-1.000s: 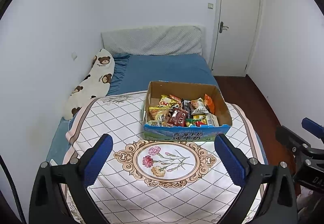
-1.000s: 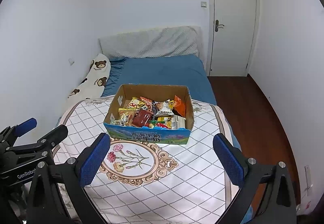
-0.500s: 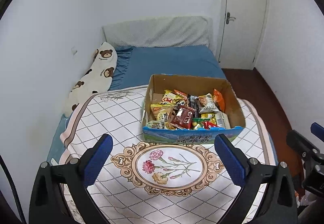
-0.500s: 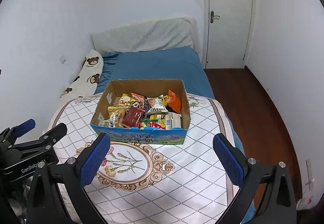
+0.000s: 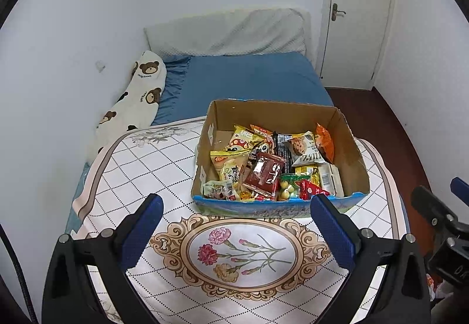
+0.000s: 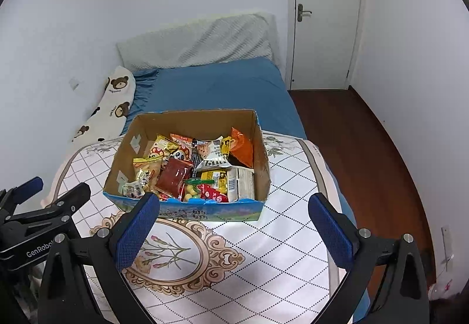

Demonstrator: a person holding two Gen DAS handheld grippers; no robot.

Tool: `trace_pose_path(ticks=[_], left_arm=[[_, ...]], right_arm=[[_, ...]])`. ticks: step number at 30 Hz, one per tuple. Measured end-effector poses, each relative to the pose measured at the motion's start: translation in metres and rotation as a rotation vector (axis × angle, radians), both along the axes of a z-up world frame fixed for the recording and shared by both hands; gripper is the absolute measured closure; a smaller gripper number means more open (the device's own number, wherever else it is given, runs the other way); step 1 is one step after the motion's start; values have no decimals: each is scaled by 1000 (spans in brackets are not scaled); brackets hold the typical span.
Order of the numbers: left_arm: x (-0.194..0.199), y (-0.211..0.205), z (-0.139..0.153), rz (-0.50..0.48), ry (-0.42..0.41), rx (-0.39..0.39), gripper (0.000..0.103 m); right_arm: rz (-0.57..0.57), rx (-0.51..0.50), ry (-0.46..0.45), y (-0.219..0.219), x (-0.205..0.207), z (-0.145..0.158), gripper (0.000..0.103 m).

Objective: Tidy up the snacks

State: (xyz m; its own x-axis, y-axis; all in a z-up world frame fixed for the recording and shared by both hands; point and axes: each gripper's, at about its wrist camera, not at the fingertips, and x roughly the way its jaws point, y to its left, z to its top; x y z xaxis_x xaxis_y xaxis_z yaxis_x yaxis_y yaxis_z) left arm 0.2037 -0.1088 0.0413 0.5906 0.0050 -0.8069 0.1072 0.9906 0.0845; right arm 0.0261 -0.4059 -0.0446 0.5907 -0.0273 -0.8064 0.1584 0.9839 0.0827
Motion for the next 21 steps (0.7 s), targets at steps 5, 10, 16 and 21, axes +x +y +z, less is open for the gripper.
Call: trace_pose_path(ticks=[5, 10, 16, 21], left_arm=[[7, -2, -6, -1, 12, 2, 0], [10, -3, -11, -2, 25, 2, 0], [9, -3, -11, -4, 25, -2, 0], [8, -3, -10, -8, 21, -6, 0]], right_arm=[[1, 1, 13, 1, 8, -8, 0], [-1, -3, 16, 1, 11, -10, 0], [-4, -4, 17, 0, 12, -10, 0], [-6, -8, 19, 0, 11, -10, 0]])
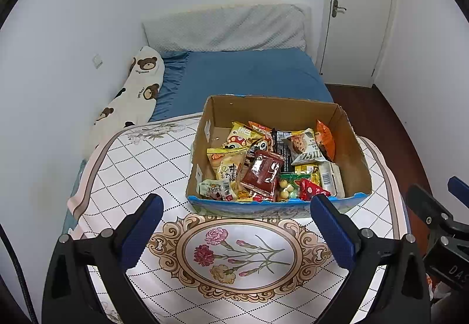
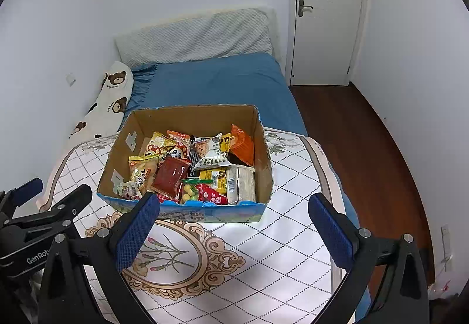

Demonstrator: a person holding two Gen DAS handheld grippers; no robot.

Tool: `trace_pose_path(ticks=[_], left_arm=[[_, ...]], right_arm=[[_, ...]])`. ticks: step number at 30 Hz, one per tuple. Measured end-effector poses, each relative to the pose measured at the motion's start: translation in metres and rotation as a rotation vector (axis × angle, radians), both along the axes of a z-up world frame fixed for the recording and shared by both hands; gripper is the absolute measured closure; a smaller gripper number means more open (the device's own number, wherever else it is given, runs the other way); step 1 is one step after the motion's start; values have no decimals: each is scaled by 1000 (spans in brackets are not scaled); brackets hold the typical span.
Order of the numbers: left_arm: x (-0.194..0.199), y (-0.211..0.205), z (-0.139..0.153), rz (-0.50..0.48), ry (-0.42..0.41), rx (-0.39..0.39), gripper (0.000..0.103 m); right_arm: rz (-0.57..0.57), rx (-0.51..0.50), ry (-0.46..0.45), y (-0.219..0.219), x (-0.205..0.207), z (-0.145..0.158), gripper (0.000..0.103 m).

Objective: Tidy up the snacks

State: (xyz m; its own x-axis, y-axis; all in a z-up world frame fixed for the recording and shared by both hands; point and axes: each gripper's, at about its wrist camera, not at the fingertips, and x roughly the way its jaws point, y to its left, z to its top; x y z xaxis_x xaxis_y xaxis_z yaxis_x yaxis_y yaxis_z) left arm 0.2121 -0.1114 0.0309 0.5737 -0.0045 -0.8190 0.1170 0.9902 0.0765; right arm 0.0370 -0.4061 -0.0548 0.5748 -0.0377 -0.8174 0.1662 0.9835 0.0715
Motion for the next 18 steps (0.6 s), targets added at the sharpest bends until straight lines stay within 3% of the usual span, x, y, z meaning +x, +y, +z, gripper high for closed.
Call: trace_pose_path(ticks=[18], left_arm=[[-3, 1, 3, 1, 0, -4, 0]], right_arm=[[-4, -9, -4, 0, -6, 1, 0]])
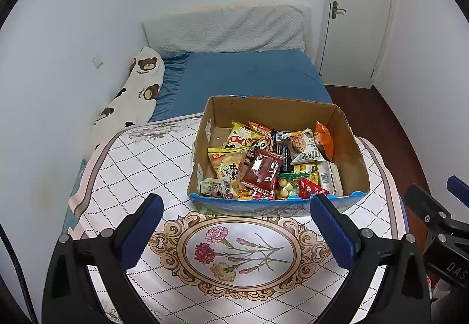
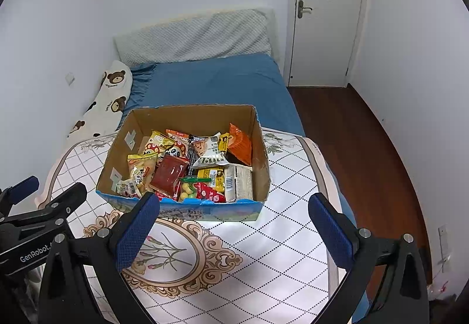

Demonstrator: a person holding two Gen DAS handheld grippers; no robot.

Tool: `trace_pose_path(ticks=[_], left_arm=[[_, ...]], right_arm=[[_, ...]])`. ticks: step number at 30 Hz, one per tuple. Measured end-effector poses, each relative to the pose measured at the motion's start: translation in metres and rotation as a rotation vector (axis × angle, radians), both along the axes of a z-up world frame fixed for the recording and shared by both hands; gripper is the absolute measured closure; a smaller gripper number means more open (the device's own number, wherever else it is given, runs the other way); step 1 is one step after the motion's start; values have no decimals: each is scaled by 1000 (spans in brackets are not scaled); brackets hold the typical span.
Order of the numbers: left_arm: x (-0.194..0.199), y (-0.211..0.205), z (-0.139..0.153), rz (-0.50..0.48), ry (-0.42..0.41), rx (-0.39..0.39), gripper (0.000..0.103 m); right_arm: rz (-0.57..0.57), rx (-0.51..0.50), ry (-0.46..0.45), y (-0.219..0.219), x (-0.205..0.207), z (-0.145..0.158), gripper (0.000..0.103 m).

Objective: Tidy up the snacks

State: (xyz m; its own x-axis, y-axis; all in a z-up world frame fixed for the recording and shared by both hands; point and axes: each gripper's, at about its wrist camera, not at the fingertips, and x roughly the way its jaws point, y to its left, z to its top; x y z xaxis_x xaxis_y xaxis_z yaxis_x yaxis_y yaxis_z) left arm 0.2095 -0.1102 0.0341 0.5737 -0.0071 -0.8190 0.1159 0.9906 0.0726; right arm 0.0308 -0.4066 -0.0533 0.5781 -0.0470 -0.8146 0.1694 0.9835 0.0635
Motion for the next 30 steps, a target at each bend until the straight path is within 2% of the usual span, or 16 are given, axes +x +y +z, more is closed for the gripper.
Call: trace_pose_path(ticks=[30], left_arm=[[-8, -3, 7, -13, -2, -4, 0]], right_arm=[[-2, -22, -8, -6, -3, 10, 0]])
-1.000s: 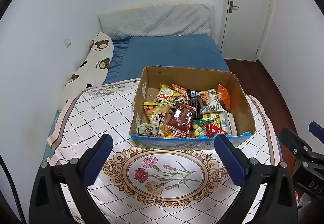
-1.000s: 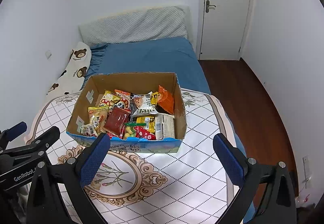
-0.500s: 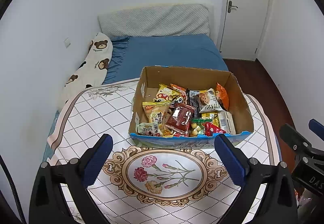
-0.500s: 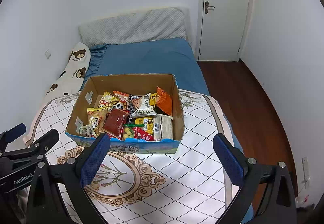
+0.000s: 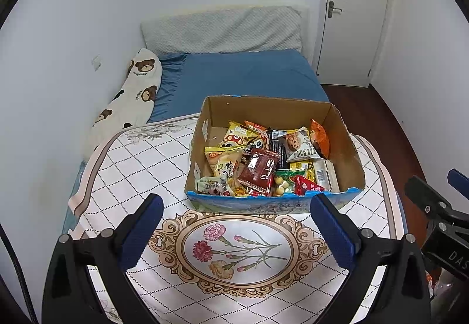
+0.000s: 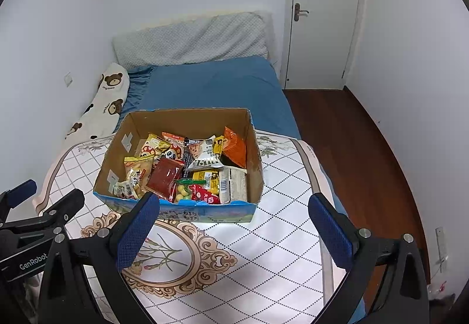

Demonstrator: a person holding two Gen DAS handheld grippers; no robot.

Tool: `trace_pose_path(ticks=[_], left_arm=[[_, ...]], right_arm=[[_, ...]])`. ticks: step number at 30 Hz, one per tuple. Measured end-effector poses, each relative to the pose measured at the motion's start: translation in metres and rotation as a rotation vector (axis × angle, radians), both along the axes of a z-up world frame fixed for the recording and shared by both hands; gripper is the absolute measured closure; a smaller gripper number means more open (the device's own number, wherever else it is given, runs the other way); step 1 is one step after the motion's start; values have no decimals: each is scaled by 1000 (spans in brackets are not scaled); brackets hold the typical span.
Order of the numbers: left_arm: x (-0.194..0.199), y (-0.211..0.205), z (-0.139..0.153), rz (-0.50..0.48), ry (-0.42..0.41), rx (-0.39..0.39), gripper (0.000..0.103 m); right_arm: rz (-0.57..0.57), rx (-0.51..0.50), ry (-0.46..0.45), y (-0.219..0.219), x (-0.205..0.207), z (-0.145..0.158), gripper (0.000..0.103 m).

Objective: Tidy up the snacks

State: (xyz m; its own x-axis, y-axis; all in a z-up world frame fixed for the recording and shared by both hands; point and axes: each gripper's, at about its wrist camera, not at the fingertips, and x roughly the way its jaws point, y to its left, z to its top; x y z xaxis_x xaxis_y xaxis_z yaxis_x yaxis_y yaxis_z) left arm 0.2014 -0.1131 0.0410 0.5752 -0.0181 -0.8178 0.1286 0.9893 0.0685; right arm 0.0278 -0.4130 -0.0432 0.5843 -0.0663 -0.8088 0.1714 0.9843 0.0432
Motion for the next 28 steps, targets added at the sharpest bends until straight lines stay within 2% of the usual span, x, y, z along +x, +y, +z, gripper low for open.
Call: trace_pose_path(ticks=[28], left_arm=[[0, 3, 2, -6, -12, -2, 0]], right_arm=[[-7, -11, 0, 2, -3, -1, 0]])
